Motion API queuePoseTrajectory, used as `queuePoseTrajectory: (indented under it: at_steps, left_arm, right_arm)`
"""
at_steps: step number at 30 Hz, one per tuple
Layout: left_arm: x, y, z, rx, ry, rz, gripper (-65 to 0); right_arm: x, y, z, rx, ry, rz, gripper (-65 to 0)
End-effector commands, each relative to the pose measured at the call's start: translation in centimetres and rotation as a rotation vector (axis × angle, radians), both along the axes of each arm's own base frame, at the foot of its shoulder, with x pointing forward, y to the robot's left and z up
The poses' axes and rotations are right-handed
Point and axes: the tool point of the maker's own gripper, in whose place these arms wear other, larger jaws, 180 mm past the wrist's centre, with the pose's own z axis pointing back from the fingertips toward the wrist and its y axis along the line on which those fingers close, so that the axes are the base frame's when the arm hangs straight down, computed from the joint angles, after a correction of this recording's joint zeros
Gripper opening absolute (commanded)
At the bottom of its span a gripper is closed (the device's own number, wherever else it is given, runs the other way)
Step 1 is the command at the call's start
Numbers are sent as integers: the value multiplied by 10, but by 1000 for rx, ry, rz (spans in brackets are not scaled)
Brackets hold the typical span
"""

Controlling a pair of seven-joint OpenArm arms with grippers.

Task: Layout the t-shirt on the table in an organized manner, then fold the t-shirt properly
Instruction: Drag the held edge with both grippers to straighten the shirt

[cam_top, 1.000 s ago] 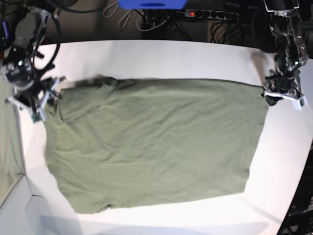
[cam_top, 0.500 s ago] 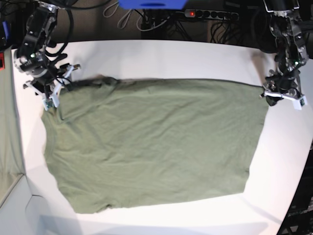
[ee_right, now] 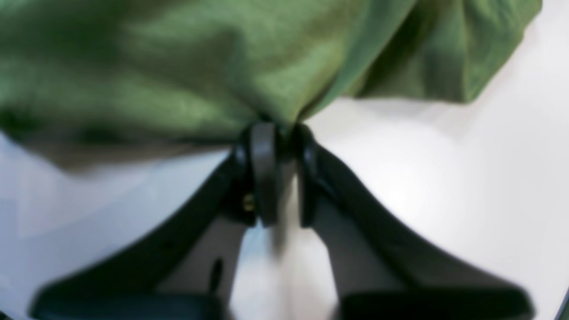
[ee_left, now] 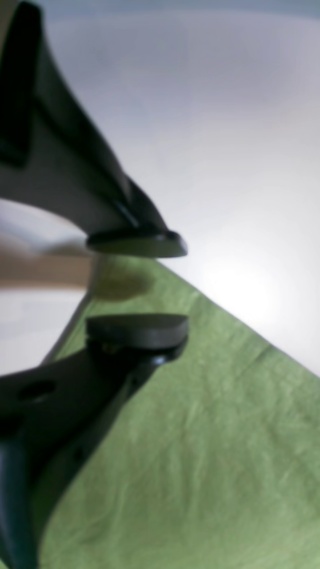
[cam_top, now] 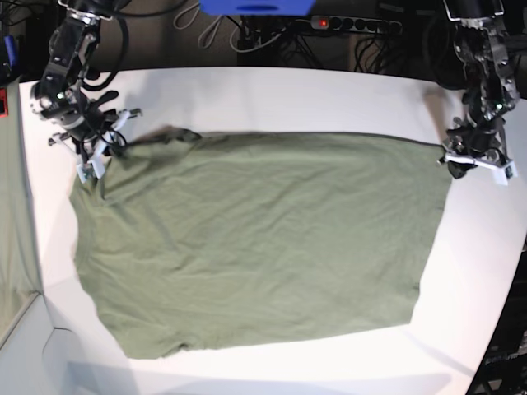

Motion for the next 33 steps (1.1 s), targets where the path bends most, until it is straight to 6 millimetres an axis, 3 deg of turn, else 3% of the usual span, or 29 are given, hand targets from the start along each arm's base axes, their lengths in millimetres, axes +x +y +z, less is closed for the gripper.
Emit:
queuePoseTrajectory:
  at_steps: [1,4,12,17,20,25,33]
  left_arm:
    - [9,7,14,26,-46,1,-442]
    - [9,7,14,26,-46,1,-442]
    - [9,7,15,21,-50,4,-442]
    - [10,7,16,20,-54,4,-442]
    - [18,7,22,23,-73,4,-442]
    - [19,6,22,21,-73,1,-442]
    - [20,5,22,21,-75,-1,-442]
  right_arm:
    - [10,-6,15,-10,-56,-5,-630]
    - [15,-9,33,-42,-102,2,-644]
    - [-11,-4,86,-174,-177,48,-644]
    - [-30,-4,84,-203,-116,45,-644]
    - [-33,-3,82,-201,-114,48,-644]
    - [-7,-2,102,-204,-191,39,-644]
    - [61,9,147,-180,-365,45,-643]
